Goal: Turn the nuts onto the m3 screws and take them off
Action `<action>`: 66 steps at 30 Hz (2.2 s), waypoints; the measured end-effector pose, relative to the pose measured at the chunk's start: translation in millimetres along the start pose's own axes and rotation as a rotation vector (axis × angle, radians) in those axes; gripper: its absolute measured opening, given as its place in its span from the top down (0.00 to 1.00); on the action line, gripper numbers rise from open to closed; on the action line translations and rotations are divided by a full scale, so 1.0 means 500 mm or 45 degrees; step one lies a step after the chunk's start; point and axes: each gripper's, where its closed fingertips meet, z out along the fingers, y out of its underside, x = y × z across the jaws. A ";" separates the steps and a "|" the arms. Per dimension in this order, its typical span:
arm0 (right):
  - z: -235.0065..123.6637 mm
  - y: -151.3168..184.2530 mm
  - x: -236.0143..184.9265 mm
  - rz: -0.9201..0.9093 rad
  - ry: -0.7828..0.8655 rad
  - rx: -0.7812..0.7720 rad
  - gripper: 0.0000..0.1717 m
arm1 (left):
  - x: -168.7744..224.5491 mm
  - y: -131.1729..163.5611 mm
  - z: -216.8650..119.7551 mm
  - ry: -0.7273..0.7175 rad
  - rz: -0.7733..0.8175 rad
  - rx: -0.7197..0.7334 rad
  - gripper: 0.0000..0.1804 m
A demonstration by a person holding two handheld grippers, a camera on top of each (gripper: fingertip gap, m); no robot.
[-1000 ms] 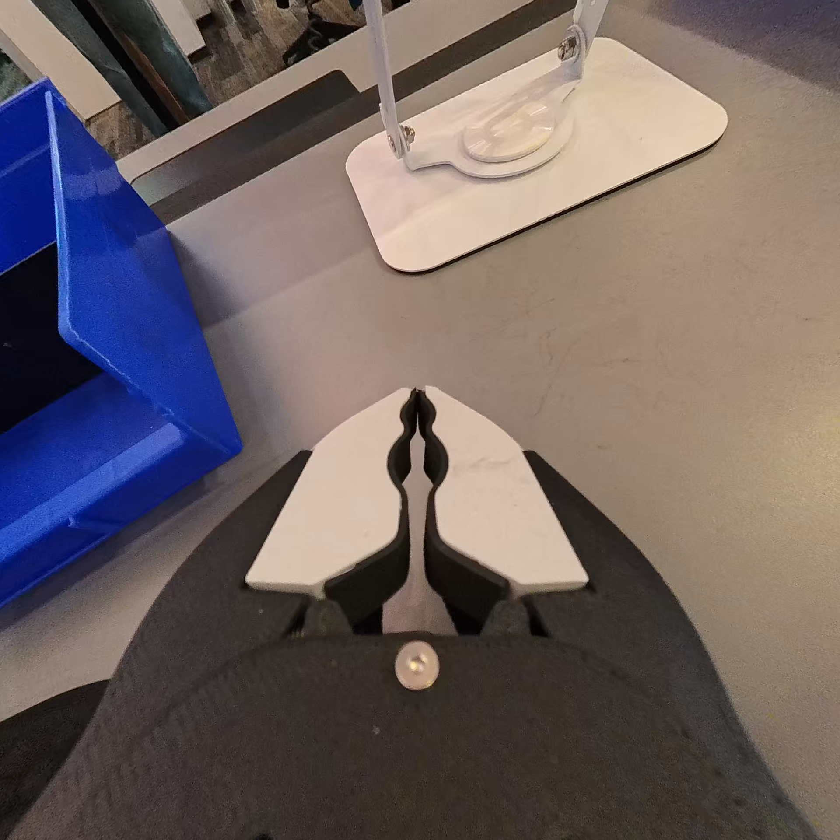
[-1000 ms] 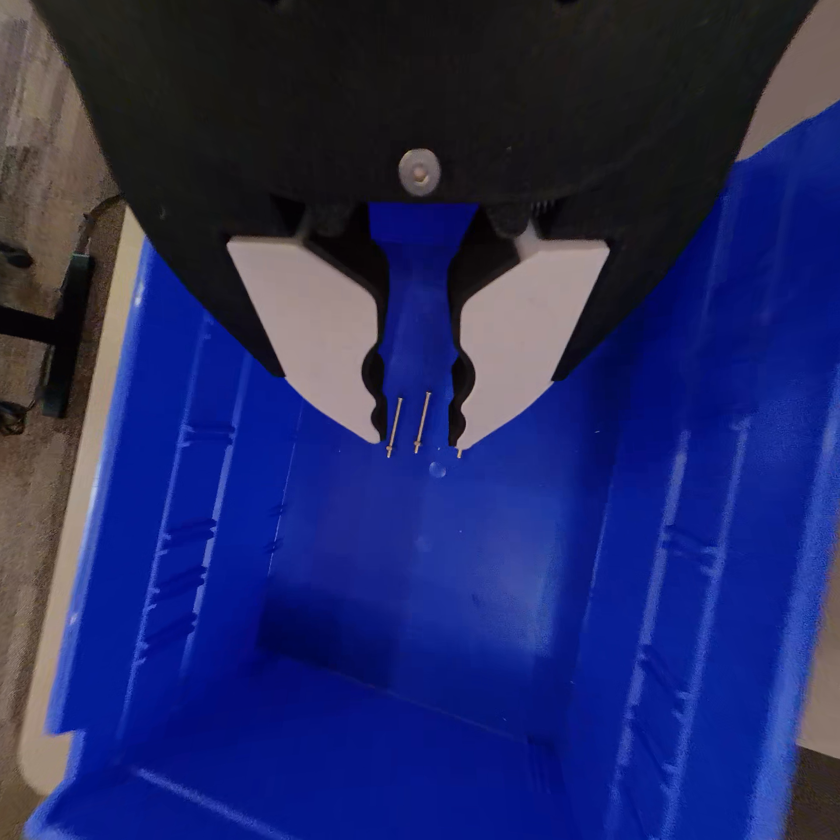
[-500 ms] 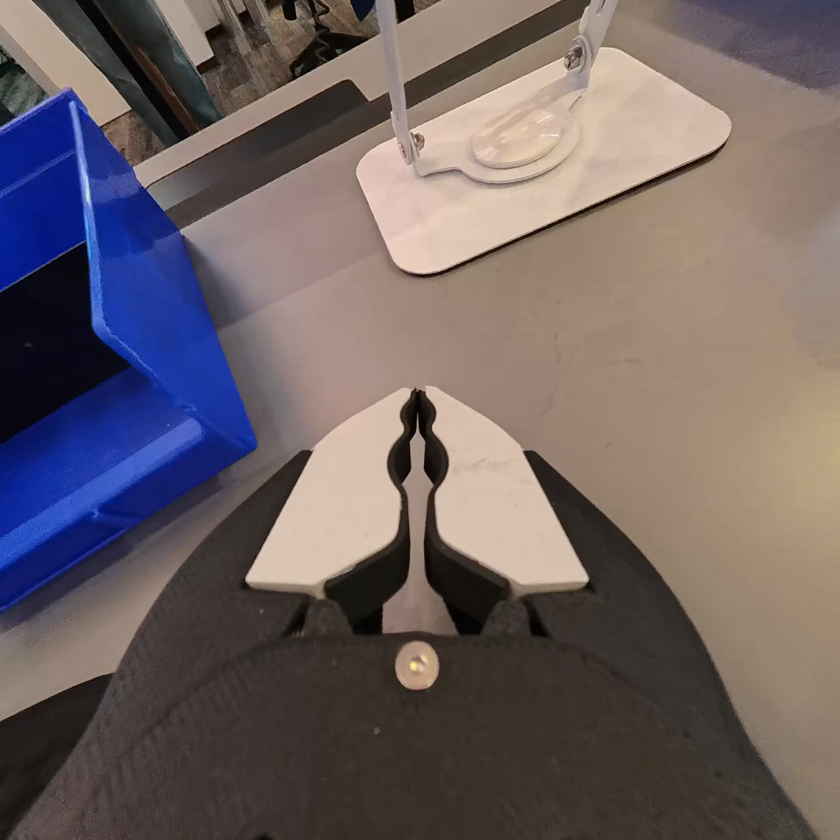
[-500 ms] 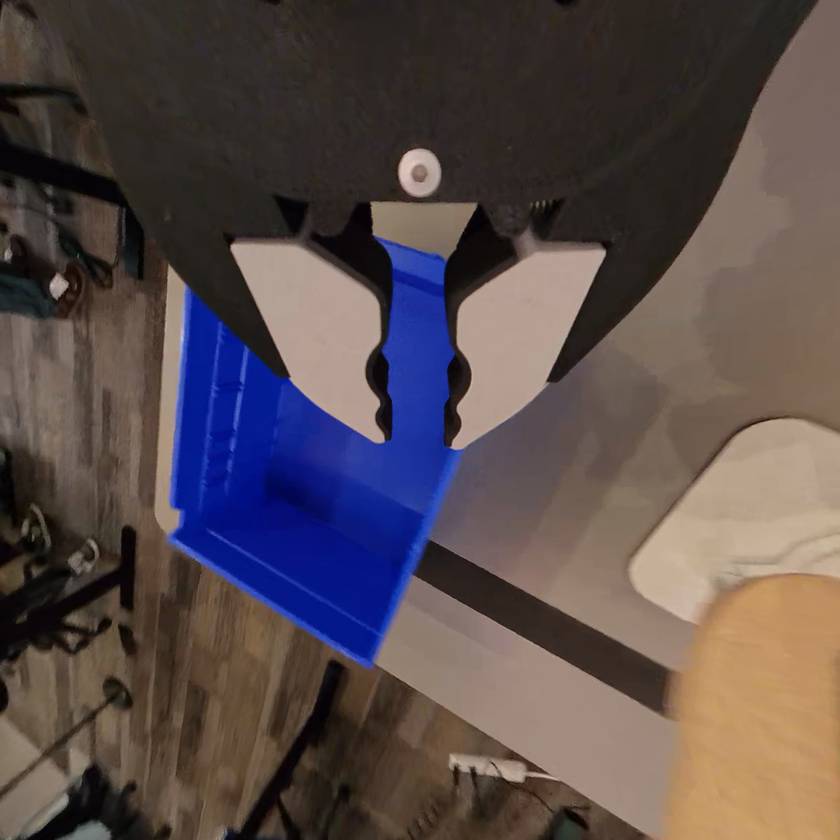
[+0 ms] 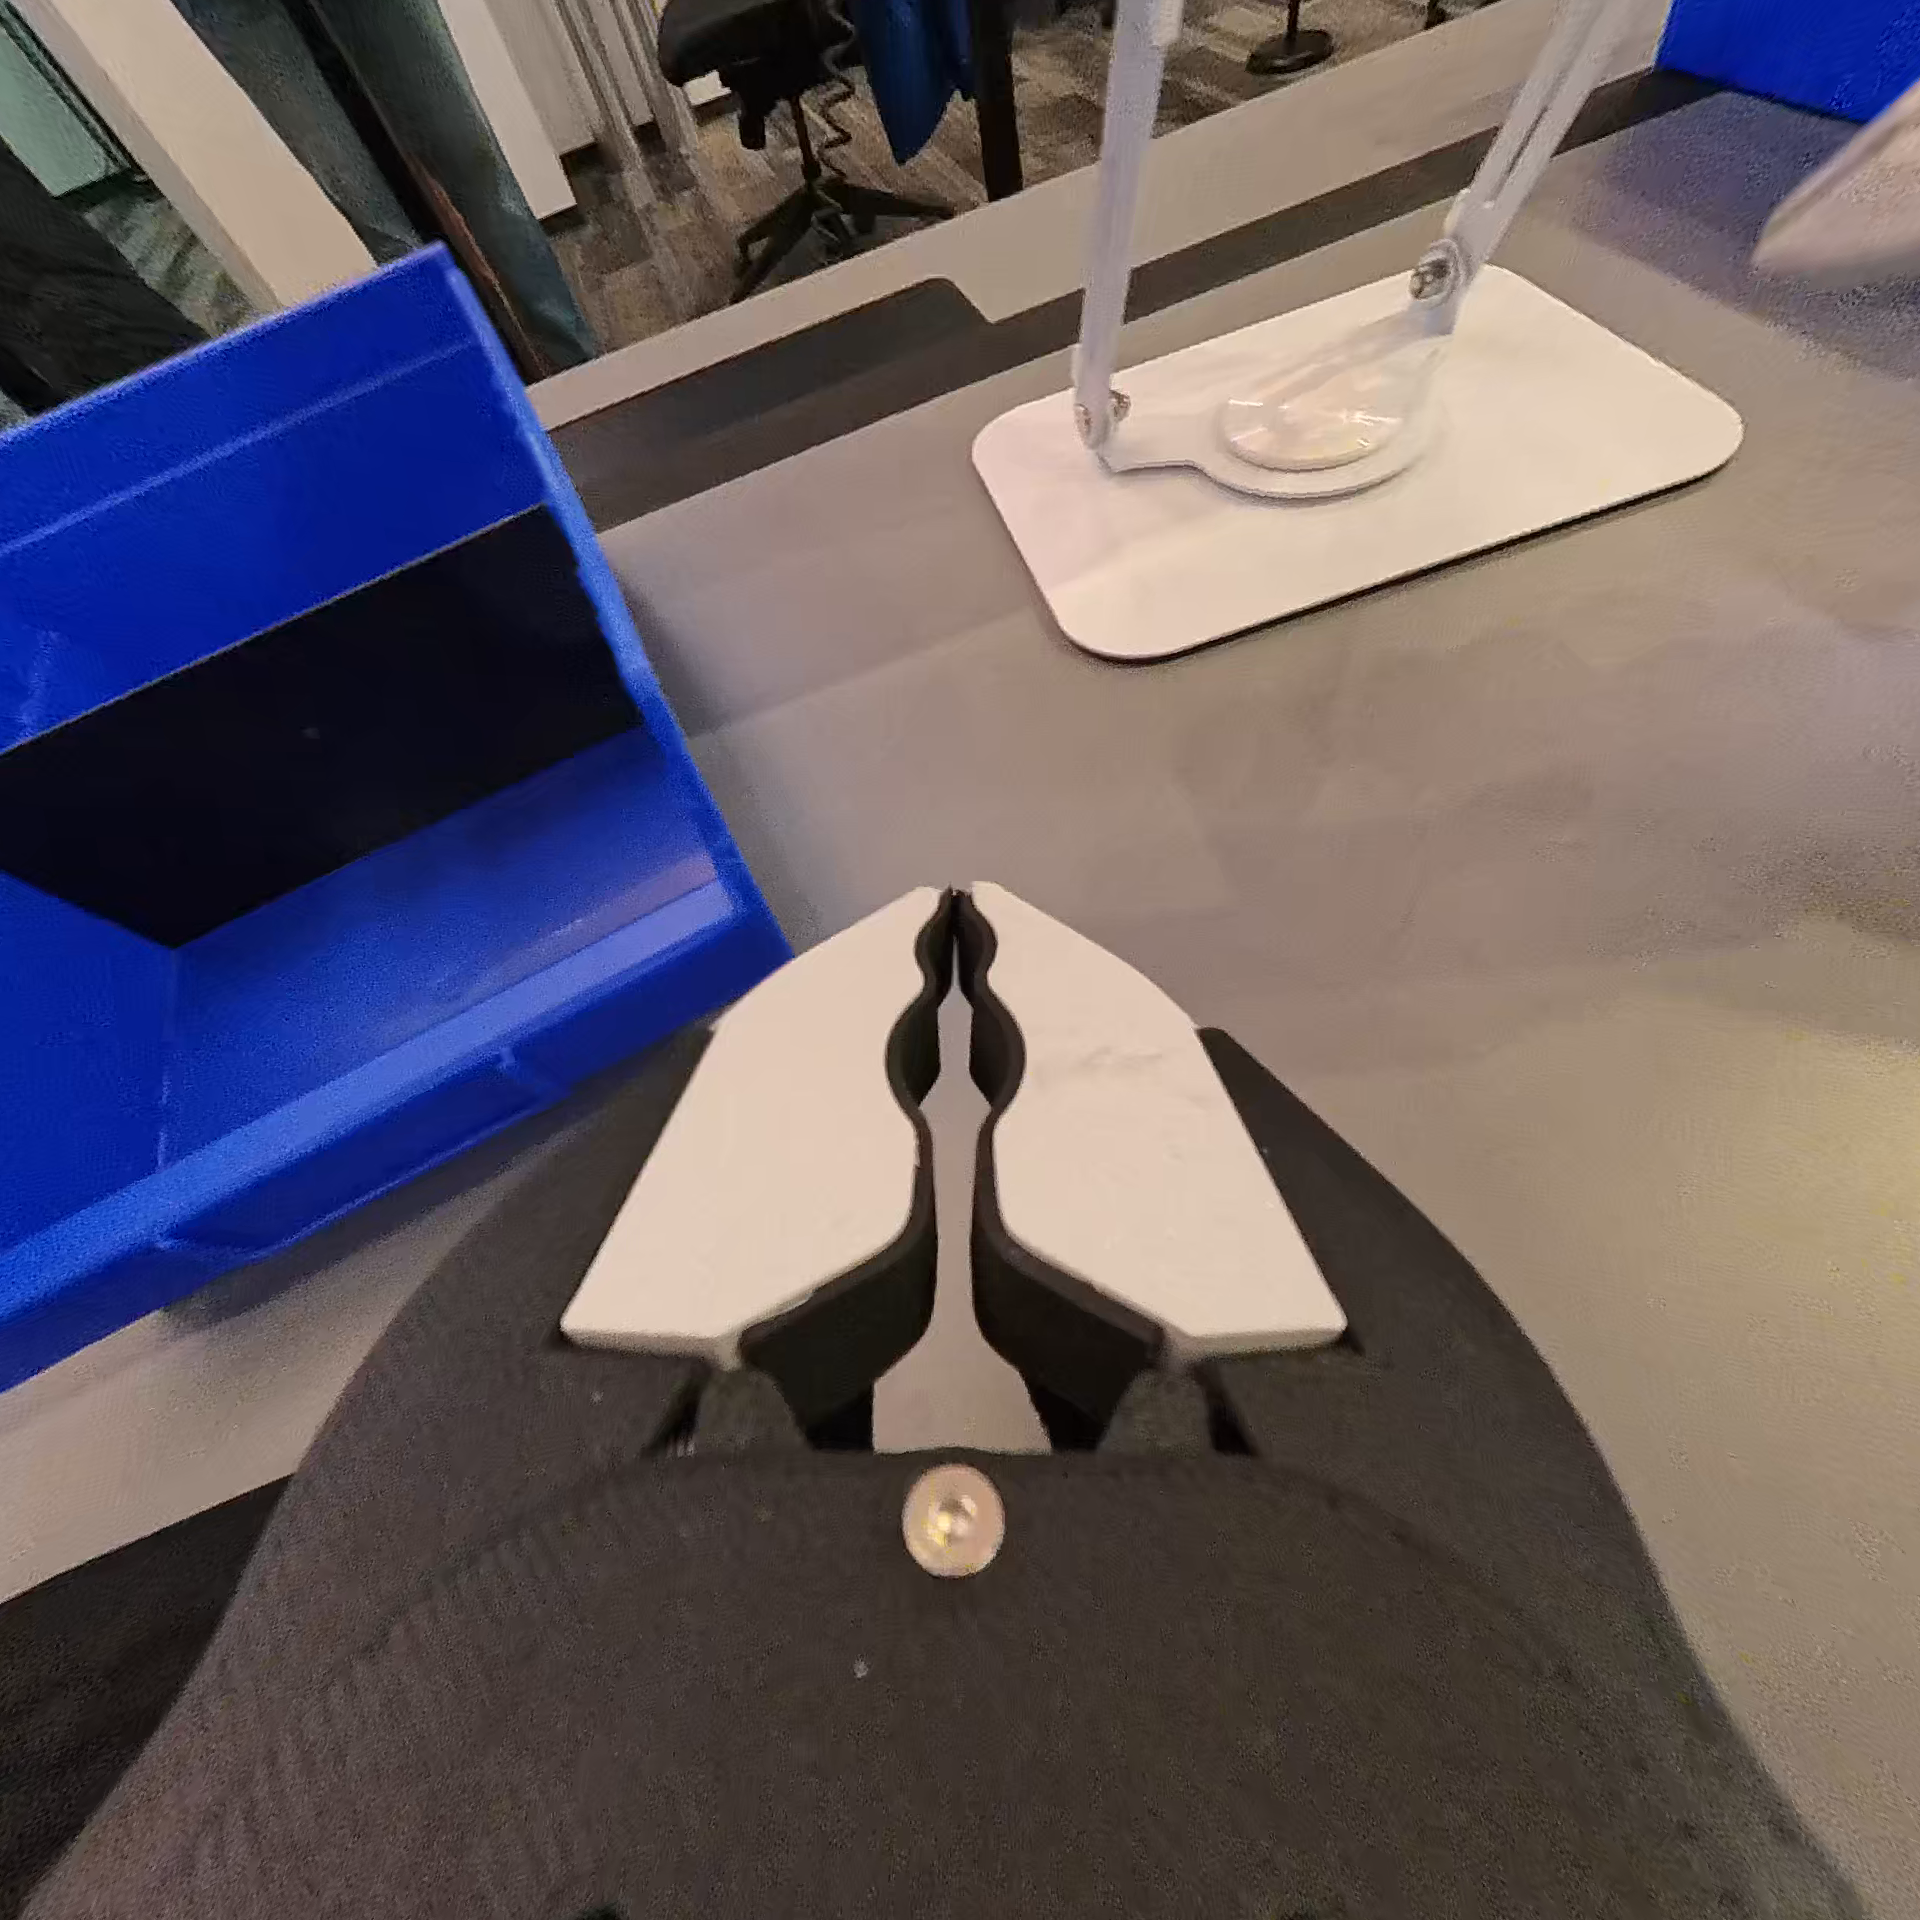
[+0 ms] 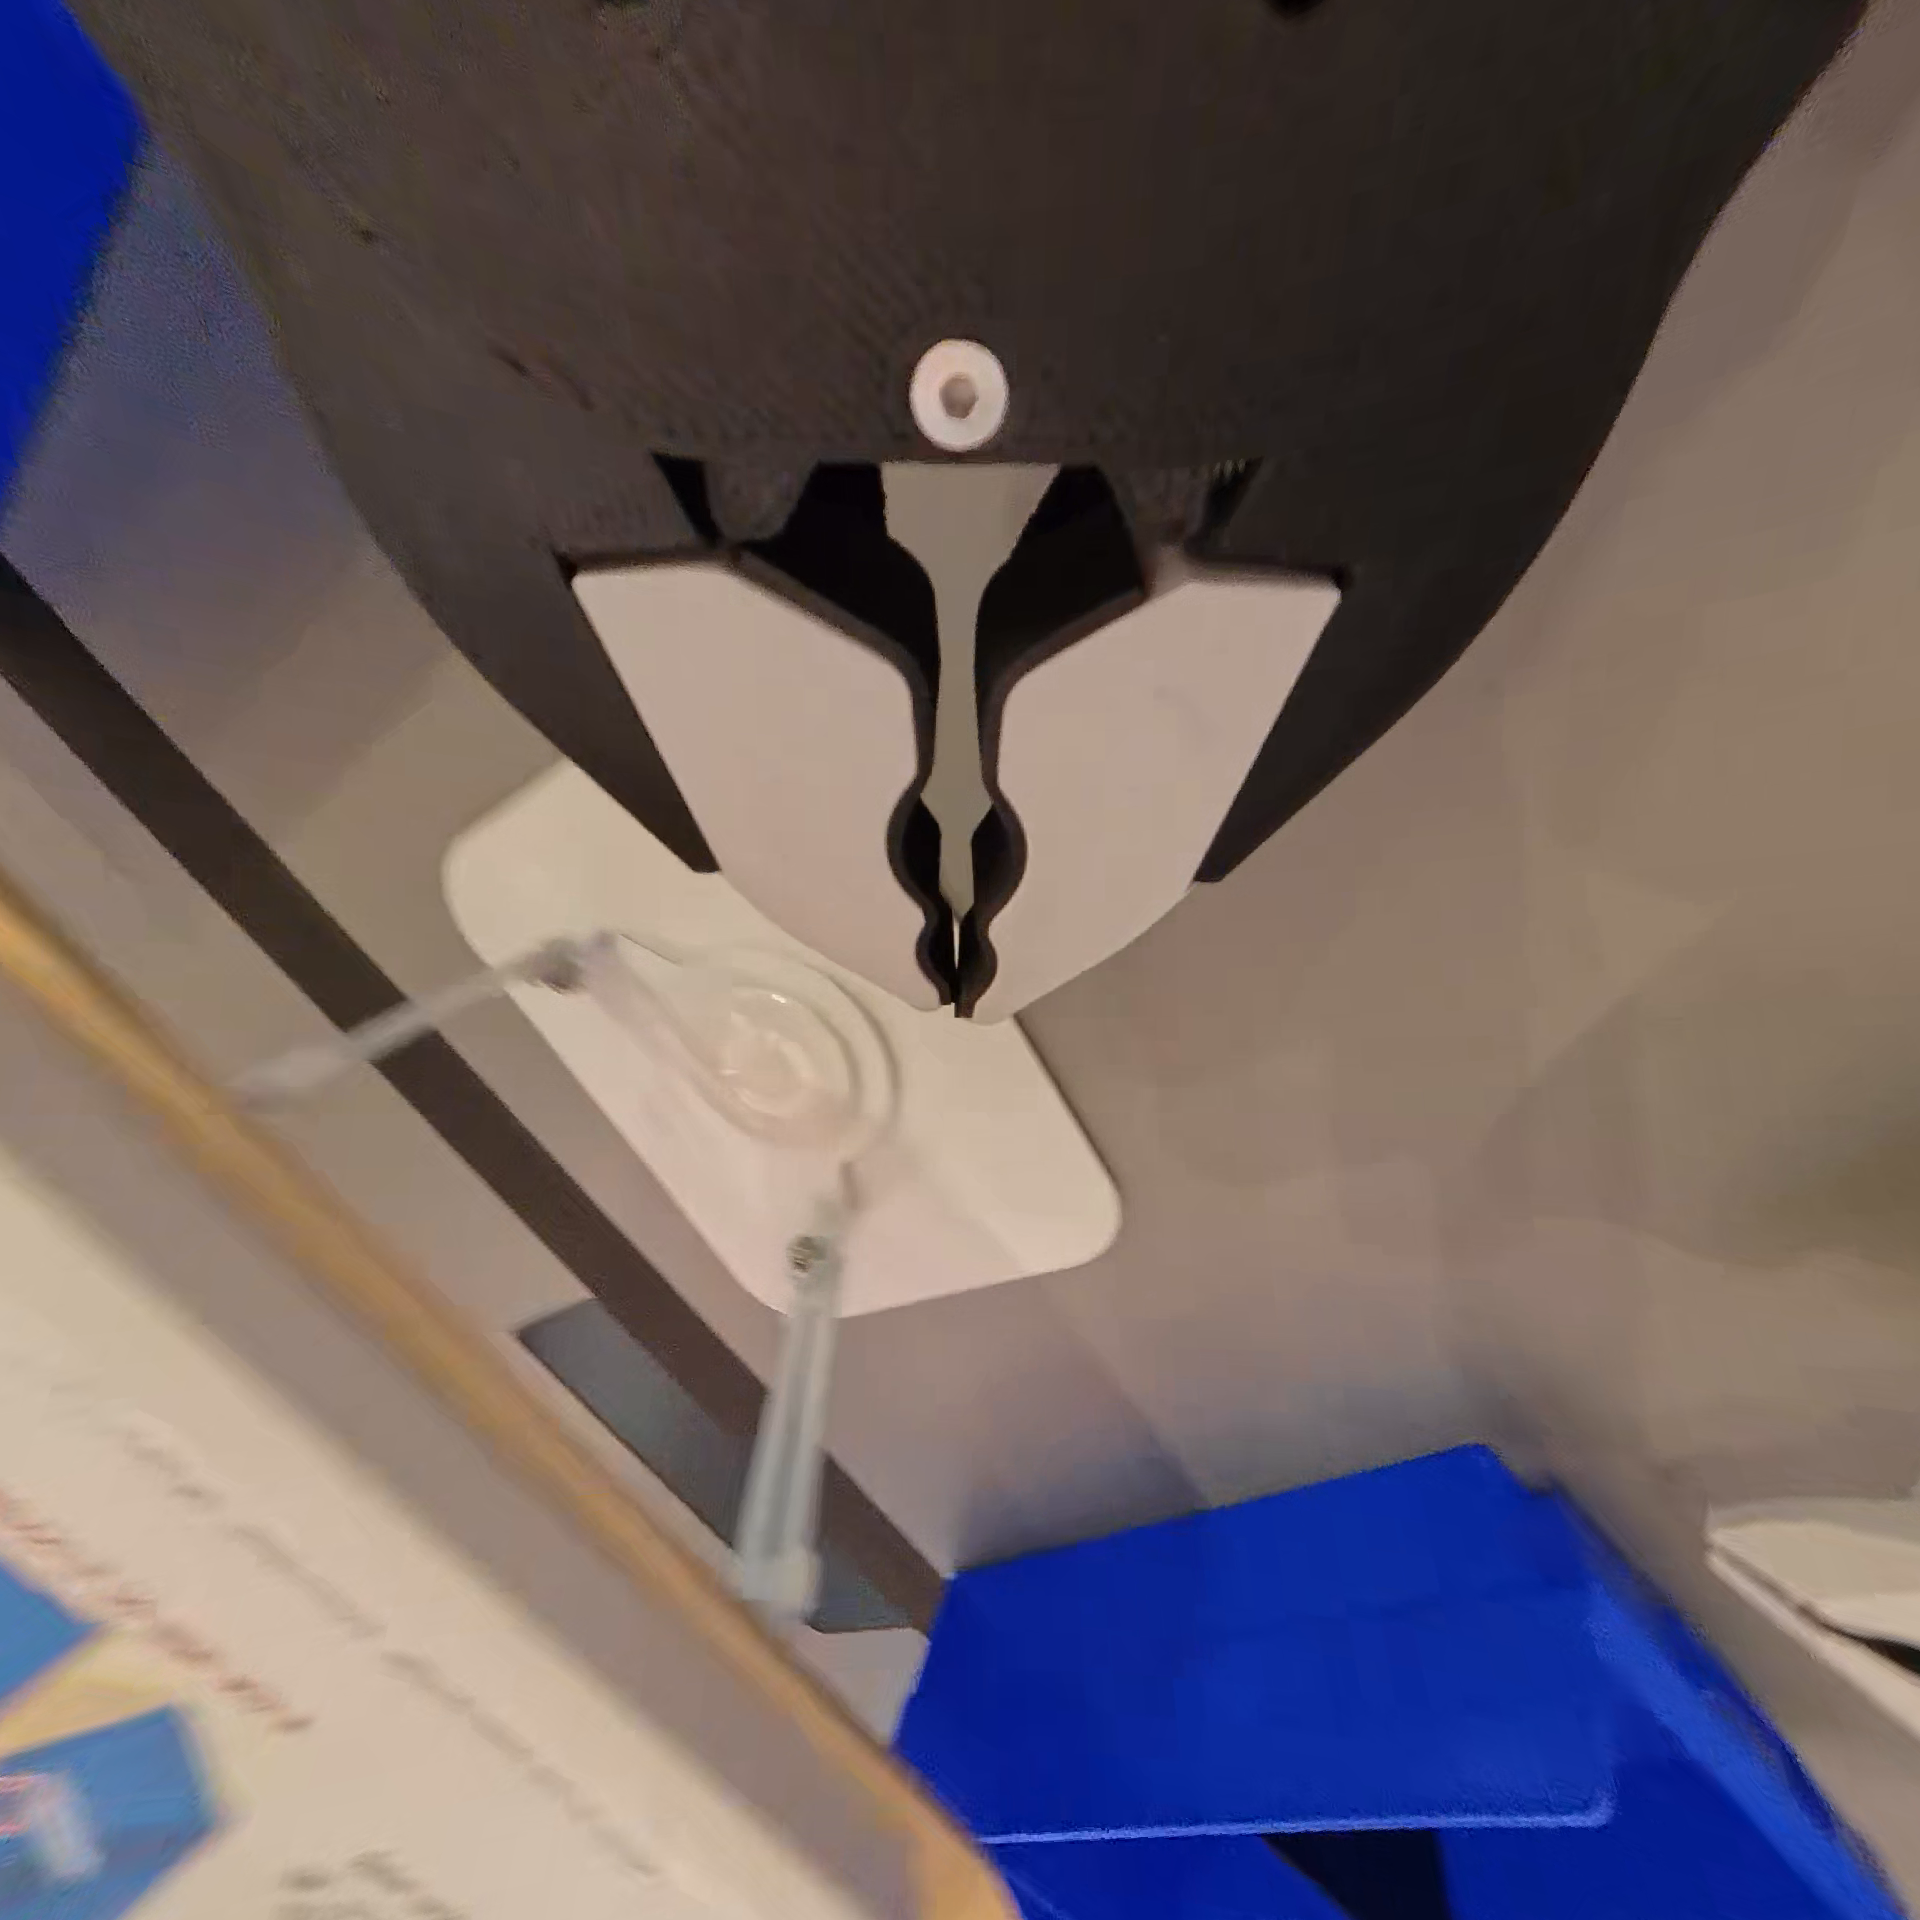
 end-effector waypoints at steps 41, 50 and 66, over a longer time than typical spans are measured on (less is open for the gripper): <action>0.064 0.058 -0.127 0.013 -0.406 -0.009 1.00 | -0.589 0.066 0.323 0.551 1.397 -1.576 0.63; 0.063 0.060 -0.128 0.012 -0.413 -0.014 1.00 | -0.552 0.019 0.348 0.475 1.096 -1.347 0.79; 0.063 0.060 -0.131 0.018 -0.420 -0.017 1.00 | -0.528 0.008 0.323 0.365 0.494 -1.163 0.55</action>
